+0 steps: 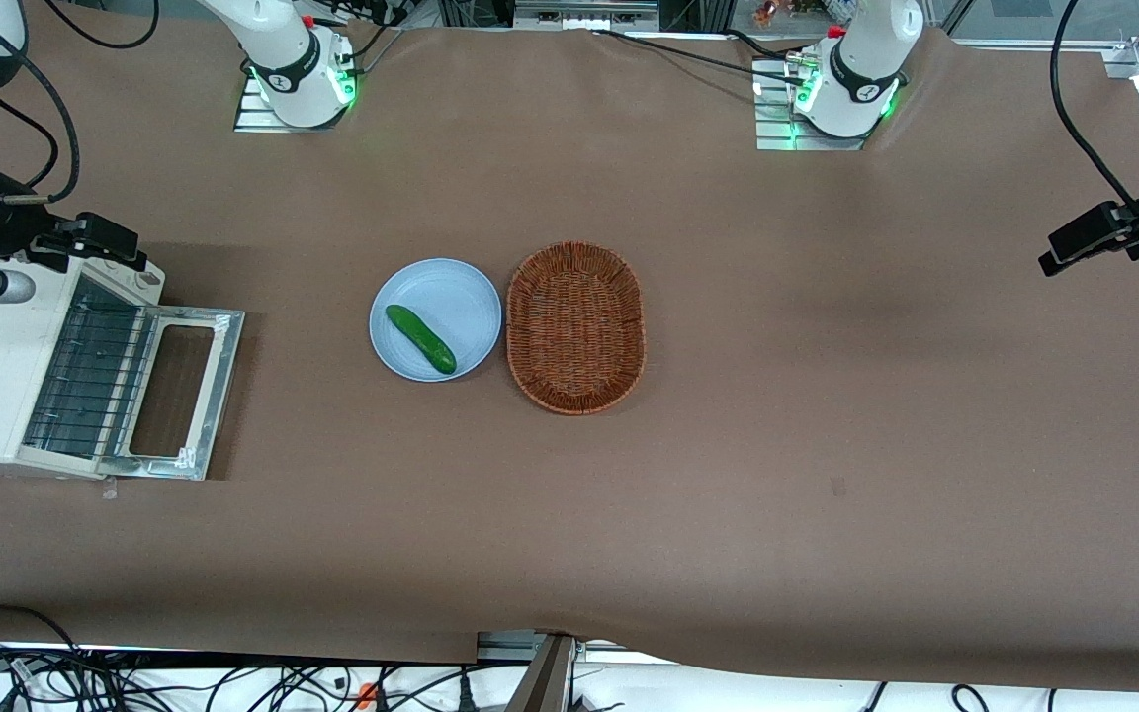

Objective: Open oven door with right arm only

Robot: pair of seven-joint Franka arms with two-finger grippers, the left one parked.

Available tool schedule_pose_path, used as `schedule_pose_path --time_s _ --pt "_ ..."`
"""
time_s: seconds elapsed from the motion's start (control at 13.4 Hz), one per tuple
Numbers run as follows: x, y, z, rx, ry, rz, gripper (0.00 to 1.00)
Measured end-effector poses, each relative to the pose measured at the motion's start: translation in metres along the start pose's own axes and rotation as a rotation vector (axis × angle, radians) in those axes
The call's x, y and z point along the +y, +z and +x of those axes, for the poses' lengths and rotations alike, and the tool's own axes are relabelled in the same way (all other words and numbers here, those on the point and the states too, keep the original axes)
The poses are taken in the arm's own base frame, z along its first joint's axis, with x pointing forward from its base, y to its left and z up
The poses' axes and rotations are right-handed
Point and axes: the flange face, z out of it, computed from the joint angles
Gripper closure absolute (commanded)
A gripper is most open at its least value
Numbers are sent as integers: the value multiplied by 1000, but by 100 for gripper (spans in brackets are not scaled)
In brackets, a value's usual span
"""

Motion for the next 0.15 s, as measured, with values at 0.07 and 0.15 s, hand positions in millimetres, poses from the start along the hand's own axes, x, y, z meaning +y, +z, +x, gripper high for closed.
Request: schedule_pose_path --time_s 0.07,0.15 --pt "1 -3 -11 7 2 2 0" --pt "3 -9 -20 17 4 4 0"
